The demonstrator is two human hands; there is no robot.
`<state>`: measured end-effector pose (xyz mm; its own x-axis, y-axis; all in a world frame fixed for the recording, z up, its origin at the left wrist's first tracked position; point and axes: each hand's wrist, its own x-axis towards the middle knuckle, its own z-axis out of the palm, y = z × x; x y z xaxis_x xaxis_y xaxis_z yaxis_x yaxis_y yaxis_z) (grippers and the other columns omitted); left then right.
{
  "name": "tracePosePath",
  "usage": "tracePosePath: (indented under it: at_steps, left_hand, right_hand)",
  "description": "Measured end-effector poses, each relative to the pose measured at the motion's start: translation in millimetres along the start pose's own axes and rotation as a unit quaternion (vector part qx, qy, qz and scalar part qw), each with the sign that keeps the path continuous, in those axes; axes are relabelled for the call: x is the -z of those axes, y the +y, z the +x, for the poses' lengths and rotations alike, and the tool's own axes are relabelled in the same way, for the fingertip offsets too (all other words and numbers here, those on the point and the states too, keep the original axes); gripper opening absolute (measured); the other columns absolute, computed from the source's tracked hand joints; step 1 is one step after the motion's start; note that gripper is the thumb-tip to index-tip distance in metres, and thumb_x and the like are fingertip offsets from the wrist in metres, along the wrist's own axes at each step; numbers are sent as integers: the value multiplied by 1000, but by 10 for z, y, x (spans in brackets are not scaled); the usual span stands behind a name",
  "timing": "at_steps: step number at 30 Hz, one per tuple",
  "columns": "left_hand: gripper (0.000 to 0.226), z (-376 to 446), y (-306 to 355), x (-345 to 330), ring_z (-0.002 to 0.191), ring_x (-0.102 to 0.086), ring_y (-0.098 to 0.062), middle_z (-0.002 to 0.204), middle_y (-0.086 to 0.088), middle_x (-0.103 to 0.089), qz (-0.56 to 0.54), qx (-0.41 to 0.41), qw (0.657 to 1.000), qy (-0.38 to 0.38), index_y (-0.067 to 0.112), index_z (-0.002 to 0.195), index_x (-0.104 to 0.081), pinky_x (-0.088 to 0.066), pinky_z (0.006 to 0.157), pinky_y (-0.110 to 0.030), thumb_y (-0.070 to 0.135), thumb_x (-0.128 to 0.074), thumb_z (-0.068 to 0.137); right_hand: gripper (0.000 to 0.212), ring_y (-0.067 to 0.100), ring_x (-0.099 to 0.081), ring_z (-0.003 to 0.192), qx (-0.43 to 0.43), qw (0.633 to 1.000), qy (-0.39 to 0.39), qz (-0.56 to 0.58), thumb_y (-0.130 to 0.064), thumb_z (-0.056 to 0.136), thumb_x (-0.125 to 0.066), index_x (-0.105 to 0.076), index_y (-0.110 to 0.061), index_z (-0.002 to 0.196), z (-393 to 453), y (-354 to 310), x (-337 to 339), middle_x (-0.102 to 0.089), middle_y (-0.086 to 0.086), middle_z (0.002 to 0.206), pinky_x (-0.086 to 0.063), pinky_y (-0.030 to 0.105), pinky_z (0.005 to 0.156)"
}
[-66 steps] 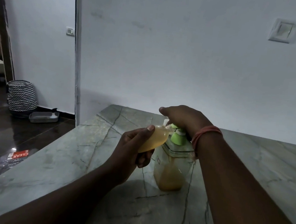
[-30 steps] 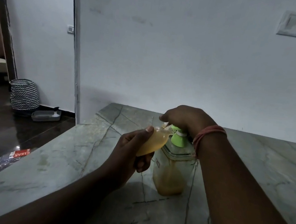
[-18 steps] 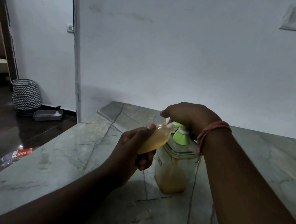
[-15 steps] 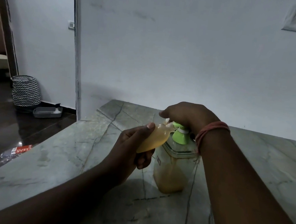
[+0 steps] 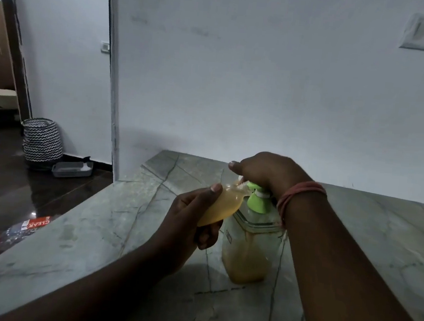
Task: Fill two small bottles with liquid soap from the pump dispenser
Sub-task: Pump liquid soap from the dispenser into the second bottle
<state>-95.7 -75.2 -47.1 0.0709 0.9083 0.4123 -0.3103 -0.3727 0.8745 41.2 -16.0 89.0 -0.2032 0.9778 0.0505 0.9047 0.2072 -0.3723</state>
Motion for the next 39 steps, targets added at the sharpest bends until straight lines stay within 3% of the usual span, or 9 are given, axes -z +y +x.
tracePosePath:
  at_steps: [9,12,17,19,23,25,29,34,39]
  left_hand:
    - [56,-32,16,-12,42,-42,-14,61,-13,-53,-4,15,1000,3,0,100,-71,-37,43,-23,54,-70,88]
    - [55,-19,-7,3,42,-42,-13,60,-11,-54,-9,18,1000,2,2,102,-72,-37,43,-23,55,-71,88]
    - [43,-28,21,4,43,-41,-14,61,-14,-51,-4,9,1000,-3,13,97,-78,-36,43,-23,54,-70,88]
    - [44,-34,29,-12,43,-41,-14,61,-15,-50,-9,7,1000,-6,11,97,-78,-36,43,-23,53,-71,88]
    - [46,-44,11,-12,42,-42,-13,60,-13,-52,-8,6,1000,-11,9,97,-76,-37,43,-23,54,-70,89]
    - [49,-47,-3,2,42,-42,-13,60,-14,-51,-9,5,1000,-10,6,97,-75,-37,43,-23,53,-70,90]
    - [44,-30,-2,10,43,-42,-13,62,-14,-51,-18,10,1000,-15,9,98,-76,-36,43,-24,52,-70,90]
    - [49,-40,31,-14,43,-44,-13,62,-11,-56,-17,19,1000,-15,7,98,-74,-37,43,-23,55,-72,87]
    - [45,-64,45,-28,44,-46,-14,65,-15,-53,-16,4,999,-39,11,102,-77,-40,43,-24,53,-70,90]
  right_hand:
    - [57,4,-32,59,23,993,-91,76,-55,97,-35,-49,-16,135,-97,-49,74,-49,-8,86,-29,19,56]
    - [59,11,-46,65,11,996,-73,39,-58,95,-39,-53,-14,131,-75,-49,51,-59,3,120,-36,23,59]
    - [64,13,-44,67,29,998,-57,-12,-62,94,-33,-58,-13,126,-50,-37,19,-58,6,128,-36,27,65]
    - [66,14,-46,73,30,997,-68,16,-63,94,-32,-58,-12,125,-74,-23,40,-61,4,113,-37,28,74]
    - [68,8,-29,51,3,994,-94,63,-67,91,-37,-55,-13,129,-97,-28,47,-37,-4,67,-25,23,48]
    - [67,10,-34,48,-6,994,-84,74,-67,89,-40,-59,-12,122,-65,-9,8,-52,1,77,-30,22,45]
    - [61,14,-40,58,-5,998,-36,43,-64,87,-49,-64,-13,115,50,4,-39,-63,7,121,-40,31,71]
    - [66,13,-51,59,0,999,-33,32,-65,91,-35,-62,-13,121,19,-7,3,-63,5,121,-43,27,67]
    - [64,24,-52,116,16,997,-71,-21,-60,96,-27,-45,-16,140,-59,-77,83,-45,7,144,-38,34,98]
